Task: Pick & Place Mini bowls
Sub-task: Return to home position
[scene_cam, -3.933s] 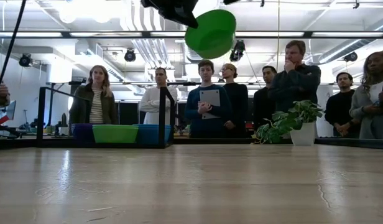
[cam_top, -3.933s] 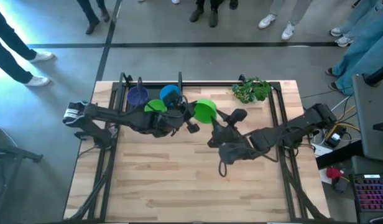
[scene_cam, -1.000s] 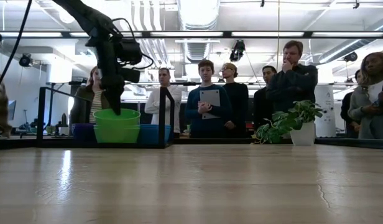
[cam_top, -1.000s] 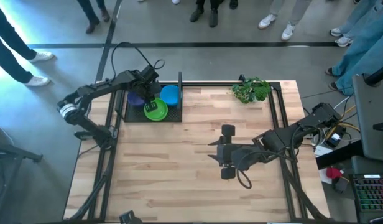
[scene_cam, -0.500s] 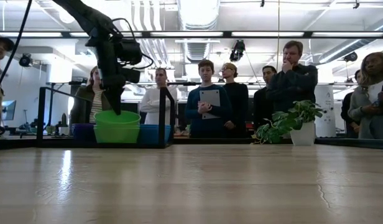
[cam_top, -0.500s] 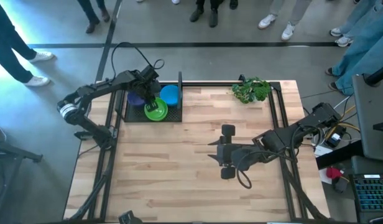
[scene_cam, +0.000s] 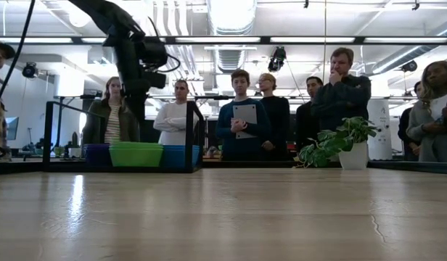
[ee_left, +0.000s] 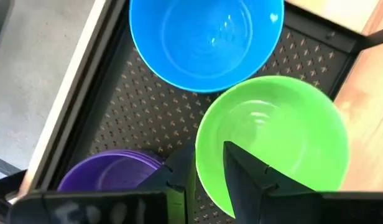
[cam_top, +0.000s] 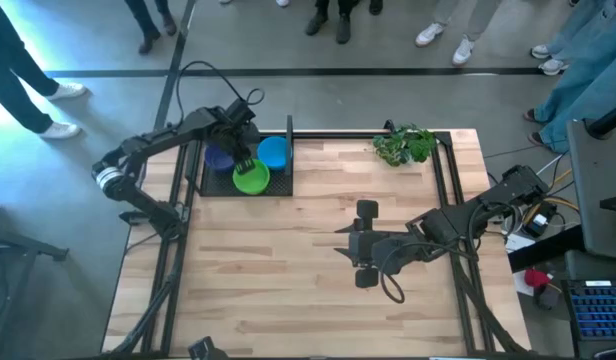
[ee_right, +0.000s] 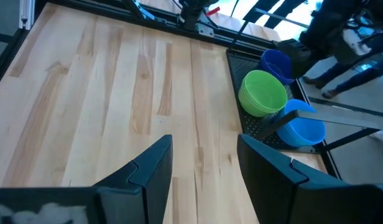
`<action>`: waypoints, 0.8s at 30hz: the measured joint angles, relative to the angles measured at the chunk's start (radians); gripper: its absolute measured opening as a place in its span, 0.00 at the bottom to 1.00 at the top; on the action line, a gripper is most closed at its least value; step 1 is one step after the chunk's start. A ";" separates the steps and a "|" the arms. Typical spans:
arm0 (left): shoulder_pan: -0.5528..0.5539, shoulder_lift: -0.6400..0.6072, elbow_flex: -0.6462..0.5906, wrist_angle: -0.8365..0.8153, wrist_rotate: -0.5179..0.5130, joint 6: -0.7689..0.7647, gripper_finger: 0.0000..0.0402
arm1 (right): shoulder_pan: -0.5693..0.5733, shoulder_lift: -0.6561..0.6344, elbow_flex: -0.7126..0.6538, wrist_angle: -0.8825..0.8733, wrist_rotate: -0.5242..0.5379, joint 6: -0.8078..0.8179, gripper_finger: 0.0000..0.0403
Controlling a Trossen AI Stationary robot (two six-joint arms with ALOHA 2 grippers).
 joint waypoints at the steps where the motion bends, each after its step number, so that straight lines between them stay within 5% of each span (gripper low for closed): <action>1: 0.000 0.000 0.011 -0.009 0.000 0.000 0.19 | 0.000 0.000 0.000 0.000 0.000 0.000 0.44; 11: -0.033 -0.059 0.105 -0.088 0.000 0.001 0.15 | -0.004 -0.011 0.000 -0.004 0.000 -0.001 0.40; 17: -0.092 -0.173 0.113 -0.068 0.000 0.003 0.02 | -0.032 -0.067 0.000 -0.026 -0.003 0.008 0.23; 24: -0.201 -0.364 0.077 -0.022 0.001 -0.022 0.00 | -0.077 -0.168 -0.002 -0.039 -0.097 -0.017 0.03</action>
